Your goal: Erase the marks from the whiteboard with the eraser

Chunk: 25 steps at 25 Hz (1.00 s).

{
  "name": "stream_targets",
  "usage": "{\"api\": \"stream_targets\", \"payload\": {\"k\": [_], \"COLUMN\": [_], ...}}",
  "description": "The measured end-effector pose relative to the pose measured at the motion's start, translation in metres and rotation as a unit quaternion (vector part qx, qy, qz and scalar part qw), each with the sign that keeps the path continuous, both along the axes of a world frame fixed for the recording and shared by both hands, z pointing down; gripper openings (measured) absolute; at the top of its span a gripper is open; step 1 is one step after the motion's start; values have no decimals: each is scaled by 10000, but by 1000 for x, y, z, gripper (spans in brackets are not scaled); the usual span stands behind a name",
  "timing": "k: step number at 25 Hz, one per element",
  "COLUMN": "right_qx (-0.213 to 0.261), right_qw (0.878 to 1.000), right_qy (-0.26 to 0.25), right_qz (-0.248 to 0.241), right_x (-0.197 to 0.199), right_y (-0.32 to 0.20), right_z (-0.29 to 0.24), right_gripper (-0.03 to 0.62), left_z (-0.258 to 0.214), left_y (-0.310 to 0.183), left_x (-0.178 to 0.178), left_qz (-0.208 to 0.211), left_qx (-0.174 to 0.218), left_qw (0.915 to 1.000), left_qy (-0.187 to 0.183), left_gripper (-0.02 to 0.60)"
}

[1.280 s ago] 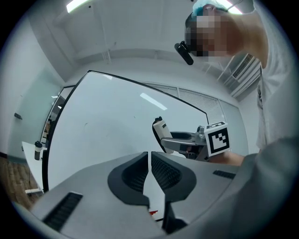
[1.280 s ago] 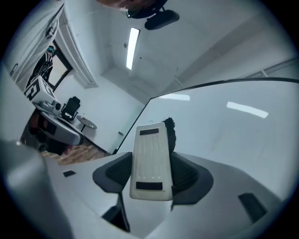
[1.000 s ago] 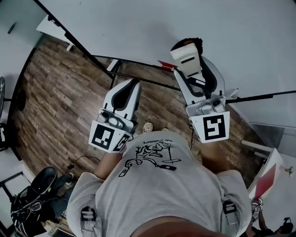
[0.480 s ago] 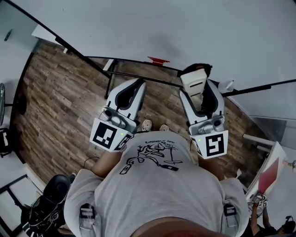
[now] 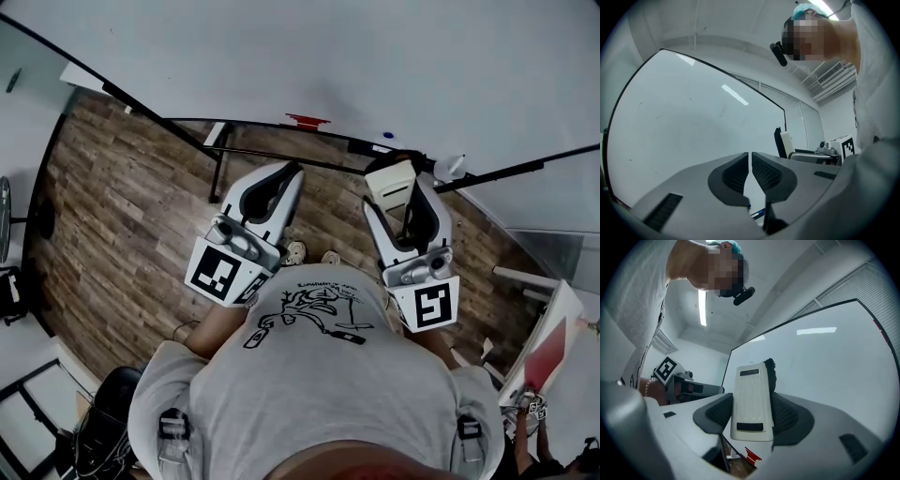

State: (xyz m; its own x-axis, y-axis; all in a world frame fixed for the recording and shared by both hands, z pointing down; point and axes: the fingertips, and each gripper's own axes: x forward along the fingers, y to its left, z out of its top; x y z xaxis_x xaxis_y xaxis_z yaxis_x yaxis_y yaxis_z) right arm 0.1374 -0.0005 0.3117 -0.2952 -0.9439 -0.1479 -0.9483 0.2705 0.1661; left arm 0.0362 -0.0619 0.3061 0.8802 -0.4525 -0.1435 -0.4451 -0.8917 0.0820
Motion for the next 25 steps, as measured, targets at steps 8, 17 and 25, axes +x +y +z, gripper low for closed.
{"api": "stream_targets", "payload": {"k": [8, 17, 25], "right_qx": [91, 146, 127], "right_qw": [9999, 9999, 9999], "right_qy": [66, 5, 43], "right_qz": [24, 52, 34], "right_x": [7, 10, 5], "right_y": [4, 0, -2], "right_z": [-4, -10, -10], "right_gripper": [262, 262, 262], "left_z": [-7, -10, -12], "left_y": [2, -4, -5], "left_x": [9, 3, -2], "left_qz": [116, 72, 50], "left_qx": [65, 104, 122], "left_qw": [9999, 9999, 9999], "left_qy": [13, 12, 54], "left_gripper": [35, 35, 35]}}
